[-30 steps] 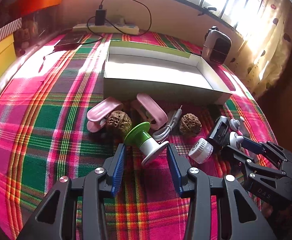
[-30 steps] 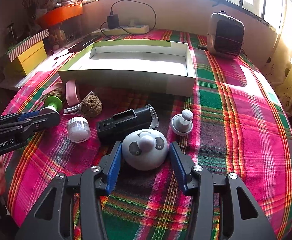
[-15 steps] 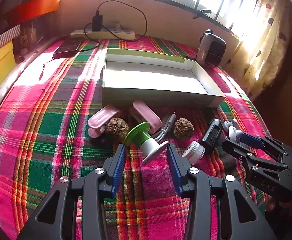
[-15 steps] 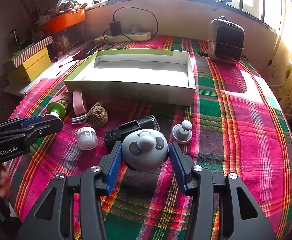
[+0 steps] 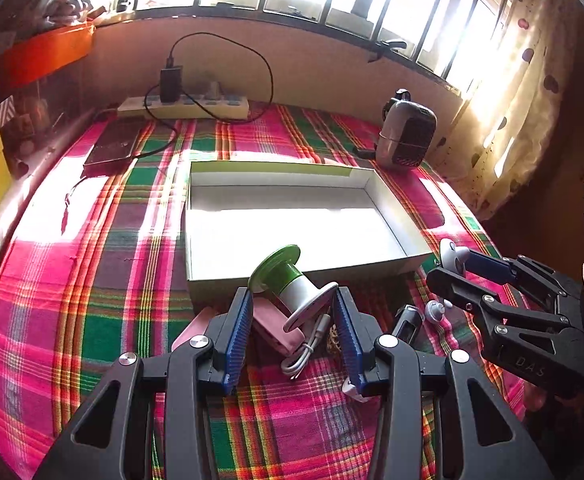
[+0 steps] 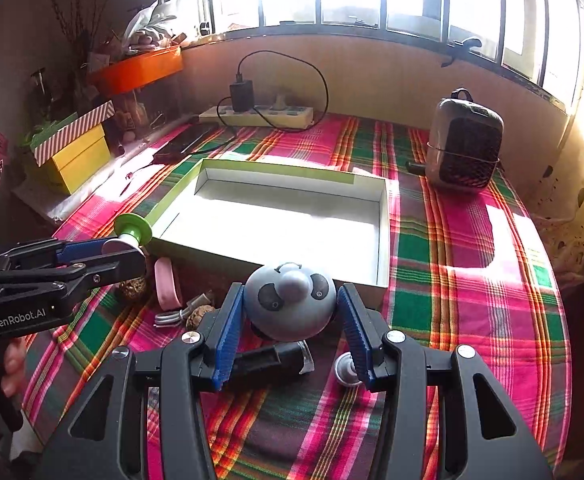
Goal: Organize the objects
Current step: 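Carry the white dome with the right gripper into the white box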
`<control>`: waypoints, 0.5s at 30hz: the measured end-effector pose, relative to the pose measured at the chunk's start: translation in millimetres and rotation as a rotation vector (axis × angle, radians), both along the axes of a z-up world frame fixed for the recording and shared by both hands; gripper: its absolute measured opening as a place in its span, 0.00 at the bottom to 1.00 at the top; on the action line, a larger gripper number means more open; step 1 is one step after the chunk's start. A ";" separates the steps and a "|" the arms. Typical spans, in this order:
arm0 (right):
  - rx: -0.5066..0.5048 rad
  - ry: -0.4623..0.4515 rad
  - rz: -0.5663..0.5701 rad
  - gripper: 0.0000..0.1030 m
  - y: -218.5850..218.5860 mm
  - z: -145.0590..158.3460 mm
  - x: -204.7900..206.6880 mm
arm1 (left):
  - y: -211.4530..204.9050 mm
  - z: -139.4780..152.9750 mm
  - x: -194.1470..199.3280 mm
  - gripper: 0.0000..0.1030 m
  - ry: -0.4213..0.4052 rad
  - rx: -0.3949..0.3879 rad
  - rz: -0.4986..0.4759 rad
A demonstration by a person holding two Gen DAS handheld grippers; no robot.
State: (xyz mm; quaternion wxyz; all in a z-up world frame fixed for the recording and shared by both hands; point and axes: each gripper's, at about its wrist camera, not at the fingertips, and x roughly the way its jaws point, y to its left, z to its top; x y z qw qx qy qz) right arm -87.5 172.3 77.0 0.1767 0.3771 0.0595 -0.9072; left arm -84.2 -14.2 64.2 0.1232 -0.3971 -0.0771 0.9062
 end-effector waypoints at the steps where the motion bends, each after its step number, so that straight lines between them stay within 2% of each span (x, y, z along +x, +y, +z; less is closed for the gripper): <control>1: -0.001 0.003 -0.001 0.47 -0.4 2.1 -5.2 | -0.5 2.3 -4.6 0.38 0.005 -0.008 0.004; 7: -0.013 -0.013 -0.001 0.47 -0.3 6.2 -43.9 | -3.6 10.5 -34.8 0.38 0.027 -0.021 0.001; 15: 0.007 -0.061 -0.014 0.47 -4.8 -9.5 -94.1 | -4.6 -5.8 -79.5 0.38 -0.021 -0.025 0.001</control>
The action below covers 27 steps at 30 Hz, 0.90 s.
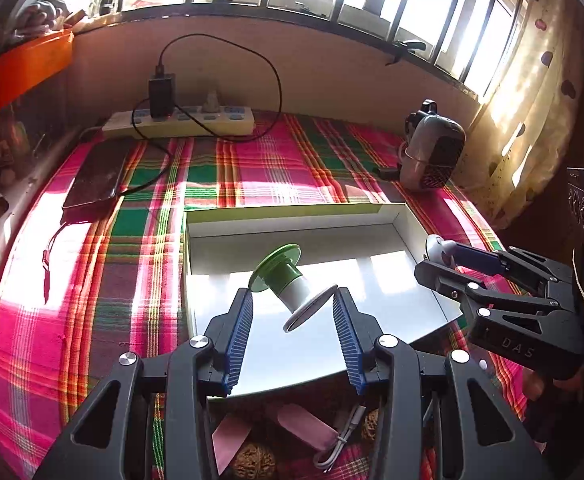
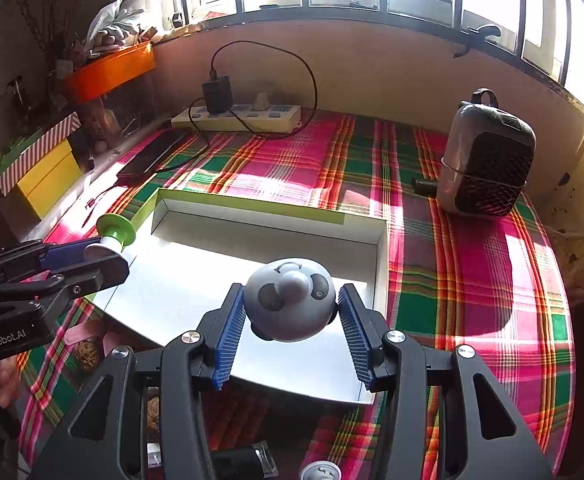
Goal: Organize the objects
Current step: 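Carry the white dome with the right gripper into the white box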
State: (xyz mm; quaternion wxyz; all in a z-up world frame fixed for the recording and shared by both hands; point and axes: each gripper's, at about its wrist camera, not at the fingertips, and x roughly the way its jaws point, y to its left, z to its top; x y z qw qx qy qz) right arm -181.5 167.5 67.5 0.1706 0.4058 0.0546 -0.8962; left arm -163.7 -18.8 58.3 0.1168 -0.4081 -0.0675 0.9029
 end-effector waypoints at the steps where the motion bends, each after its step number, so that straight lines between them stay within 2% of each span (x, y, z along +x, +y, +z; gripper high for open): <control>1: -0.001 -0.009 -0.003 0.47 0.1 -3.5 -5.8 | -0.4 -3.9 -6.0 0.38 -0.012 -0.002 -0.001; 4: 0.008 -0.034 -0.016 0.47 -0.9 -15.9 -22.4 | 1.2 -15.0 -20.0 0.38 -0.042 -0.029 0.005; 14: 0.033 -0.085 -0.027 0.47 -1.7 -43.0 -57.3 | 6.9 -32.5 -45.0 0.38 -0.076 -0.051 0.005; 27: 0.075 -0.088 -0.024 0.47 -8.7 -46.6 -68.4 | 14.1 -42.0 -55.9 0.38 -0.088 -0.104 0.008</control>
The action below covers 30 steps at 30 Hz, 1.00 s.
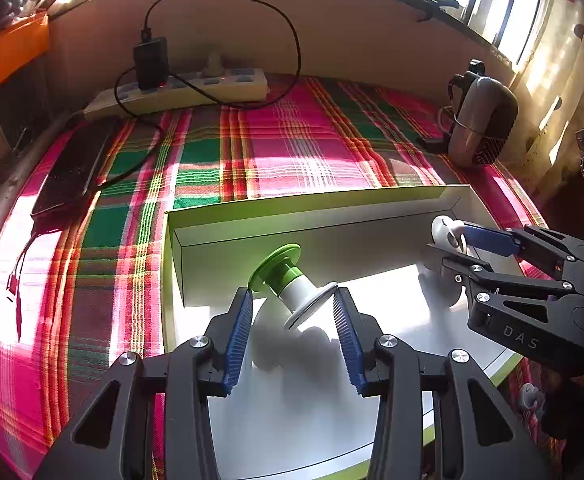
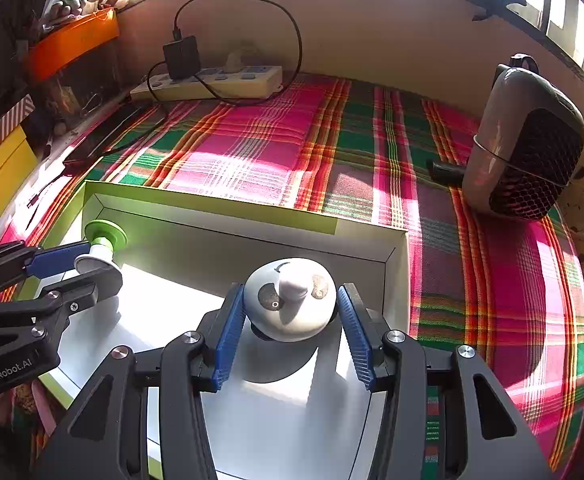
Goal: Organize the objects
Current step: 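Carry the white dome with the right gripper into the white box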
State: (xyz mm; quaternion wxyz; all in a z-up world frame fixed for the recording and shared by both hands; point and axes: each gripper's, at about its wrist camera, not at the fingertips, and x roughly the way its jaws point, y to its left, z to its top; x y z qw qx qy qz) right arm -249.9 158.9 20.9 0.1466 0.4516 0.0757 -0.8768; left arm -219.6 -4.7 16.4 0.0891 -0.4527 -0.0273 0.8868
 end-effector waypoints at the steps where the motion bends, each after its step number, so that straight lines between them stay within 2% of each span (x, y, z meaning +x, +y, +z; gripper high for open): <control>1: 0.004 -0.002 0.000 0.47 -1.0 -0.5 -0.6 | 0.6 -0.3 -0.2 0.38 -0.002 -0.007 -0.001; 11: 0.037 -0.017 0.000 0.47 -5.8 -3.1 -2.9 | 4.5 -2.2 -0.9 0.39 -0.006 -0.056 -0.005; 20: 0.051 -0.019 -0.011 0.48 -7.0 -3.5 -3.4 | 5.5 -2.6 -1.2 0.39 -0.005 -0.059 -0.004; 26: 0.058 -0.017 -0.008 0.54 -9.0 -2.9 -1.6 | 7.7 -2.6 -1.6 0.39 -0.004 -0.062 -0.013; 30: 0.057 -0.015 -0.012 0.54 -8.4 -2.1 -0.8 | 6.4 -1.9 -1.4 0.39 -0.006 -0.053 -0.007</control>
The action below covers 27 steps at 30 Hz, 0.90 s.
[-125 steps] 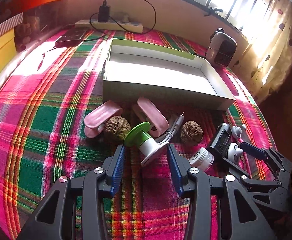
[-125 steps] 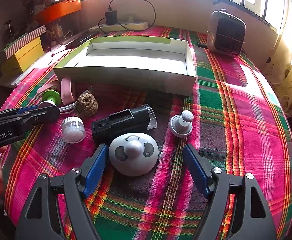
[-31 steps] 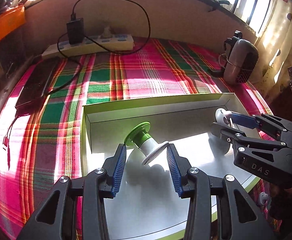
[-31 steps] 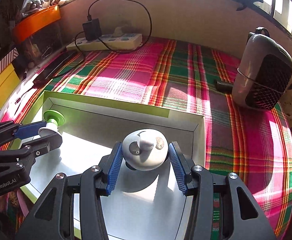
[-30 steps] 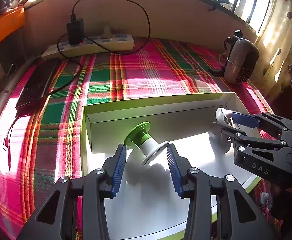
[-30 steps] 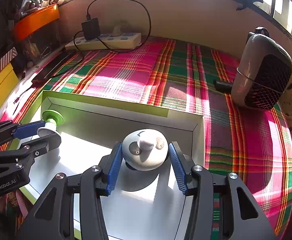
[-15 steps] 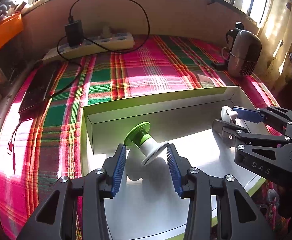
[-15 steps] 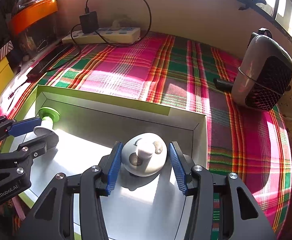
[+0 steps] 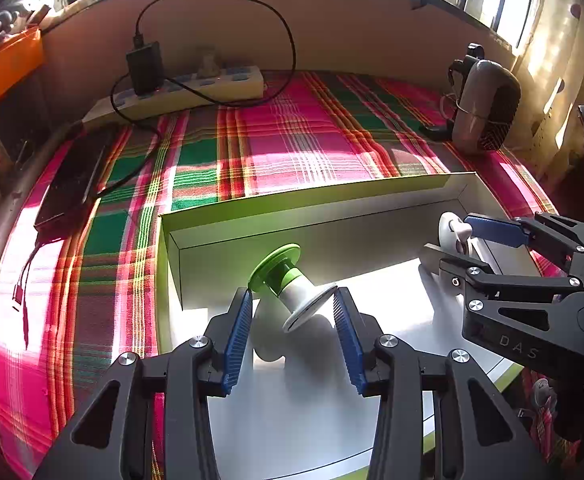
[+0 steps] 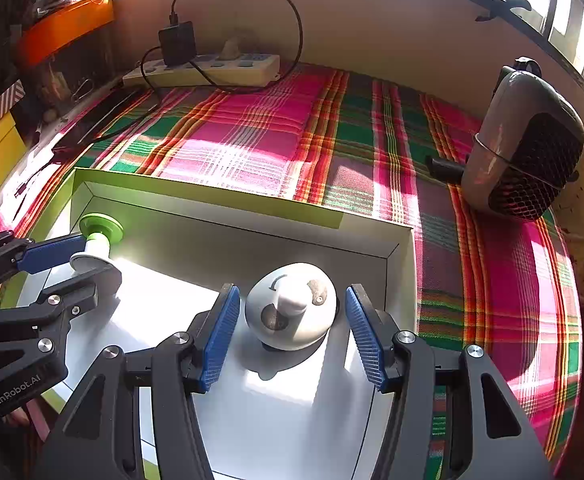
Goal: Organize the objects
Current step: 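Carry the white dome with the right gripper into the white box, then open the right gripper to release the dome and withdraw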
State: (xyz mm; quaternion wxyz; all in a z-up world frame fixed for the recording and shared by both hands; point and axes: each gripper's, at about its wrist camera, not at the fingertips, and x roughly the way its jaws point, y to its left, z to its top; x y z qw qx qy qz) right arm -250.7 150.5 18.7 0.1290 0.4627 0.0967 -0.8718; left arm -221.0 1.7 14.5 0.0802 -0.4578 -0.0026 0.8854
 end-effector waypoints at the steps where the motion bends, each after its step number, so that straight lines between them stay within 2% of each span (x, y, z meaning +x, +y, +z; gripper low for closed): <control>1: 0.000 0.000 -0.001 0.54 -0.1 0.1 0.3 | -0.6 0.4 0.2 0.39 0.000 0.006 0.000; 16: -0.036 0.035 -0.004 0.55 3.1 12.3 12.5 | -0.4 11.3 6.8 0.39 0.048 0.045 -0.025; 27: -0.085 0.102 -0.036 0.55 16.0 40.0 46.7 | -7.5 35.5 43.2 0.39 0.122 0.067 -0.029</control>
